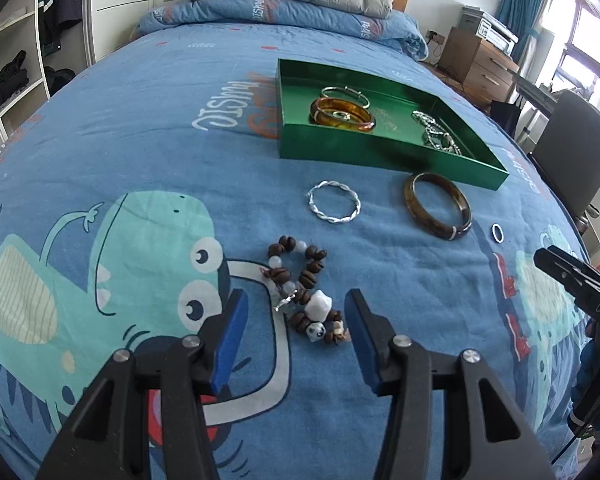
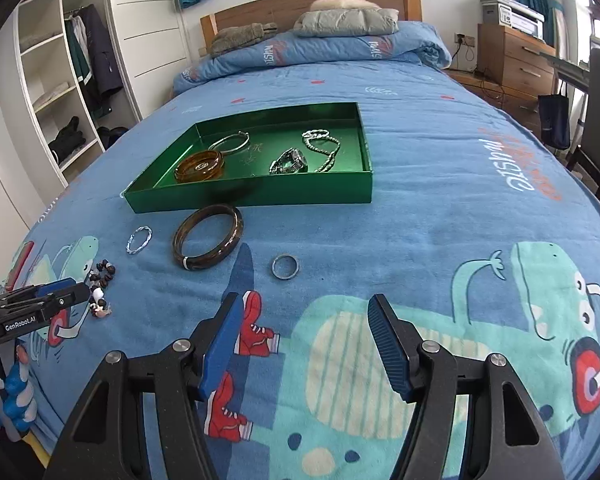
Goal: Organize jewelry
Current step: 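Grasp the wooden-bead bracelet with the left tool while the right tool grasps the plain silver ring, then carry the bracelet and ring over the green tray and open both tools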
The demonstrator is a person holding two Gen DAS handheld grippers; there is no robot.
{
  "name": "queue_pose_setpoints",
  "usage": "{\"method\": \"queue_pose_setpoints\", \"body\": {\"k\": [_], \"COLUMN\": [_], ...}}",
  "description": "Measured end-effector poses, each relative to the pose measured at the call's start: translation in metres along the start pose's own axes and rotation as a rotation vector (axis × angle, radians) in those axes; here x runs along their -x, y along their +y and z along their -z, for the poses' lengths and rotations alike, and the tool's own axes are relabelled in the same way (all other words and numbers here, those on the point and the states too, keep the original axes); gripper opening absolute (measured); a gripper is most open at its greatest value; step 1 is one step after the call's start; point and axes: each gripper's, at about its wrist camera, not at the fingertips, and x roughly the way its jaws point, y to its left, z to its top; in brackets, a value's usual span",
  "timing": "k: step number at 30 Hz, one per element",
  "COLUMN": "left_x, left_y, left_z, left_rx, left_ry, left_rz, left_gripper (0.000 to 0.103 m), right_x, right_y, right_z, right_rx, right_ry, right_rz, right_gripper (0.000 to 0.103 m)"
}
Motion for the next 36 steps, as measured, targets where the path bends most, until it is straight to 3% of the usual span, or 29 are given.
{"method": "queue_pose_setpoints", "body": {"k": [6,11,14,15,16,20,27,36], "left_x": [-0.020,-0.029,-0.030,-0.030,-0.030,-0.028,-0.003,0.026], "left_y": [-0.007,-0.014,-0.016,-0.016,-0.015,-0.012,-0.013,-0.028], "left_z": [-0.004,-0.011,-0.013,-0.013,-0.013,-0.013,-0.022,-0.093], "left_rx": [-0.023,-0.039,-0.049,-0.052,-0.052,-0.041,-0.039,-0.068], "left_ry": [0.023,0.017,0.007,0.005,0.003,-0.001,-0.065,-0.184], "left_rz": [-0.038,-0.068,-0.086,-0.093,-0.099,-0.104,-0.103,-0.036], "left_gripper": [0.048,0.047,0.037,0.031,0.026,0.016,0.015,0.015], "right_x": [-0.039,-0.056,-0.062,-0.062,-0.062,-0.055,-0.031,0.001], "right_y": [0.007,0.007,0.007,0.008,0.008,0.008,0.010,0.012], "right_z": [-0.007,-0.015,-0.020,-0.021,-0.020,-0.011,-0.001,-0.048], "right_rx": [0.027,0.038,0.045,0.055,0.064,0.074,0.078,0.086], "right_ry": [0.045,0.047,0.050,0.049,0.049,0.045,0.007,-0.113], "right_rz": [-0.019,-0.014,-0.020,-0.022,-0.023,-0.037,-0.035,-0.049], "right_gripper": [0.062,0.052,0.037,0.025,0.020,0.020,0.020,0.020]}}
